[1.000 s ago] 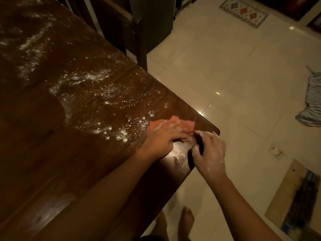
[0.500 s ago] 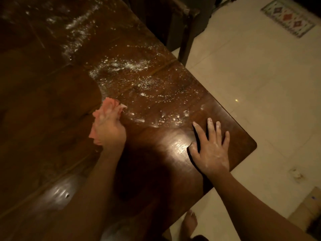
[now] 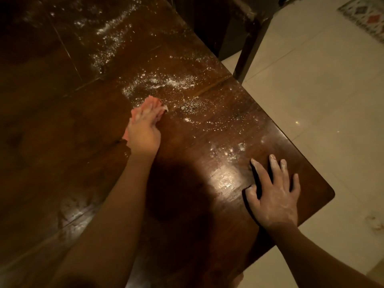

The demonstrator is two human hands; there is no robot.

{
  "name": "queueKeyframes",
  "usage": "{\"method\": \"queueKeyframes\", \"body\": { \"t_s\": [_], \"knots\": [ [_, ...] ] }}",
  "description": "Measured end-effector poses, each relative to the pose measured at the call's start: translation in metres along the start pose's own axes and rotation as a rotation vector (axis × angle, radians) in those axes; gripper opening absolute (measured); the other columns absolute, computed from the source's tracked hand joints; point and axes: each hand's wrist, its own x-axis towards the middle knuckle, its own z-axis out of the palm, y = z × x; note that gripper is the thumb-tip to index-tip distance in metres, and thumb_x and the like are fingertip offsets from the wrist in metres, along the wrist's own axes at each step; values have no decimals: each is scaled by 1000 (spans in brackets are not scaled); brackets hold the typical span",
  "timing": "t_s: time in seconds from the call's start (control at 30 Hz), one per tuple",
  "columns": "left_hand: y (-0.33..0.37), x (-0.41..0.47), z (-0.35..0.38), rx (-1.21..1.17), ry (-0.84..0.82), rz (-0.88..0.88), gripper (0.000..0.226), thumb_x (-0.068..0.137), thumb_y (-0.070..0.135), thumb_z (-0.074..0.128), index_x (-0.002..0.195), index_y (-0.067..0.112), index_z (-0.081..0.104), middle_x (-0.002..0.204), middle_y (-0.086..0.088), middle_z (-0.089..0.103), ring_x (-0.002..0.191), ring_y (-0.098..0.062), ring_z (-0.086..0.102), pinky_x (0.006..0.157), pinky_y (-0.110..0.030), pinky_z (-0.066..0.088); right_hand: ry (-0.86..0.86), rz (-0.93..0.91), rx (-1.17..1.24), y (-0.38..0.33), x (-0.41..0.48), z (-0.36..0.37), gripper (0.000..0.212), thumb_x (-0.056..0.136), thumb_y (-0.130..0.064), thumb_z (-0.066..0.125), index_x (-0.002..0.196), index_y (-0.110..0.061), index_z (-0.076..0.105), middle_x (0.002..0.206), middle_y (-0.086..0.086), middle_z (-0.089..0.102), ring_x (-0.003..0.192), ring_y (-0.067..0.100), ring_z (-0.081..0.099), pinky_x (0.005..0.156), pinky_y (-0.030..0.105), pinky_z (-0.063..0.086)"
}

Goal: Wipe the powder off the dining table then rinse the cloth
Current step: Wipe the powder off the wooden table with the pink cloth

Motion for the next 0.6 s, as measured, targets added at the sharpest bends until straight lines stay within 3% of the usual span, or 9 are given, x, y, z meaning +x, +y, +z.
{"method": "queueKeyframes", "body": {
  "t_s": [0.1,0.17,0.27,0.33,0.47,0.6],
  "knots": [
    [28,3,14,22,99,-103,53,94,2,50,133,37,59,143,2,54,132,-27,48,111,-55,38,6,3,6,0,1,1,64,89,-47,31,152,-38,32,167,5,14,156,23,-4,123,56,-1],
    [47,-19,24,60,44,53,57,94,-2,47,128,43,58,140,5,54,128,-24,50,110,-52,40,13,4,7,0,0,2,64,89,-47,31,152,-38,32,166,4,15,156,23,-3,123,56,0],
    [31,-40,26,56,-246,340,67,92,-6,41,139,41,50,155,11,38,150,-19,23,124,-48,13,17,7,16,0,1,2,64,88,-47,31,152,-39,33,166,4,16,156,23,-2,123,57,1],
    [4,-26,10,44,-223,419,66,90,-4,46,138,41,52,154,14,40,149,-14,25,124,-47,15,20,7,17,1,1,3,64,88,-47,32,151,-38,34,166,4,17,156,23,-1,122,58,2],
    [-37,39,-20,50,6,152,64,92,-8,42,137,35,56,147,5,50,133,-13,46,115,-38,35,36,0,19,1,2,5,62,88,-45,34,150,-37,36,165,6,20,156,25,3,122,58,2],
    [-47,91,-20,79,161,-173,57,96,-2,41,148,23,45,159,2,34,148,-21,29,123,-38,19,55,-10,25,3,1,7,62,88,-44,39,150,-38,35,165,7,20,156,26,4,122,56,1]
  ]
}}
